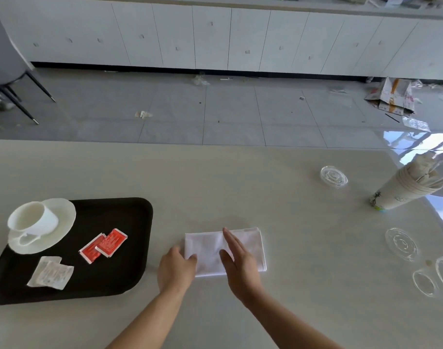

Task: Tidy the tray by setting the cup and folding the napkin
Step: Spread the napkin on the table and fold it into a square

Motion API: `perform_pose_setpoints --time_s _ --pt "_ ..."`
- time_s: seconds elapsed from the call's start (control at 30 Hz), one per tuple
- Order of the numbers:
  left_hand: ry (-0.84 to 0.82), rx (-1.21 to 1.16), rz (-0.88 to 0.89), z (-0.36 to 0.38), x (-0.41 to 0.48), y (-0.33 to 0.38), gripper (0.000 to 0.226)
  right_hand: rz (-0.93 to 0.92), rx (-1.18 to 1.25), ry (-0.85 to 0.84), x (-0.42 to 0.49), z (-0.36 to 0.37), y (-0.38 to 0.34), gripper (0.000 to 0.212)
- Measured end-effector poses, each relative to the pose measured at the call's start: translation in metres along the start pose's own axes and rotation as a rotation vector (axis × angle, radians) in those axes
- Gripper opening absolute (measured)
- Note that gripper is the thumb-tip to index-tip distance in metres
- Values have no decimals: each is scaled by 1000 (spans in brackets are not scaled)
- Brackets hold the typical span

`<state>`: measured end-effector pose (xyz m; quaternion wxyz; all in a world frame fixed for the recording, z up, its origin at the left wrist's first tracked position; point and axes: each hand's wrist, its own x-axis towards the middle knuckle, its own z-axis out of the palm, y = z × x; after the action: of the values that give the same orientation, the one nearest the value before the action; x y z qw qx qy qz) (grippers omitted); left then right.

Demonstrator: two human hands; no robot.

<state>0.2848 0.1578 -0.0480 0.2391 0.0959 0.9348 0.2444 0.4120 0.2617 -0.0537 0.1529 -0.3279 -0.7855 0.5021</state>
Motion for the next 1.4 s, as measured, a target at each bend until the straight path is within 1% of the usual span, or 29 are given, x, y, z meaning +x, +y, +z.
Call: perform_pose_setpoints --time_s 0.07,0.1,0.17,0.37,0.5,0.6,0.73,0.83,0.9,0.97,1.0,1.03,1.1,1.13,1.17,1.2,1.27,1.33,1.4 --pt "-10 19 -2 0 3 2 34 237 312 -16 5 8 -12 50" --pt "-12 24 -4 0 5 3 35 309 394 -22 8 9 -15 51" --pt "-15 27 -16 0 7 4 37 368 418 -37 9 11 -15 52" --pt "-97 -5 -84 -3 14 6 29 397 414 -126 9 9 -16 58" --pt "-84 -62 -92 -2 13 5 24 379 407 -85 -3 8 -19 59" --pt "-53 -105 -77 -2 10 4 17 409 364 -66 -21 13 -14 57" --pt "-26 -95 -32 -6 8 1 23 400 274 -68 -36 17 -11 53" --pt "-15 -106 -25 -7 8 2 27 381 280 -34 -36 14 -10 40" --pt "-29 -130 -23 -8 8 4 22 385 308 -53 -35 10 -12 35" --pt "-51 -166 -24 -8 7 5 15 380 319 -57 -33 4 -13 35" --pt "-62 -186 -26 -9 7 4 13 367 291 -14 -30 0 -13 34" --pt "-73 -215 -31 -9 6 5 11 342 227 71 -27 -7 -10 32" --pt "-105 -326 -66 -11 4 6 9 267 20 292 -20 -27 -2 27" --pt "-124 -397 -89 -12 4 6 12 232 -95 374 -16 -39 3 25" --pt "-139 -462 -106 -12 3 6 16 219 -202 407 -12 -49 8 23" --pt "-144 -511 -115 -13 2 6 20 239 -291 389 -8 -58 11 25" --pt "-137 -561 -109 -14 2 5 27 329 -404 253 -1 -67 16 37" --pt "-100 -555 -78 -15 2 7 31 390 -435 134 2 -66 16 43" --pt "-33 -516 -20 -18 0 12 33 401 -415 111 -1 -60 15 40"
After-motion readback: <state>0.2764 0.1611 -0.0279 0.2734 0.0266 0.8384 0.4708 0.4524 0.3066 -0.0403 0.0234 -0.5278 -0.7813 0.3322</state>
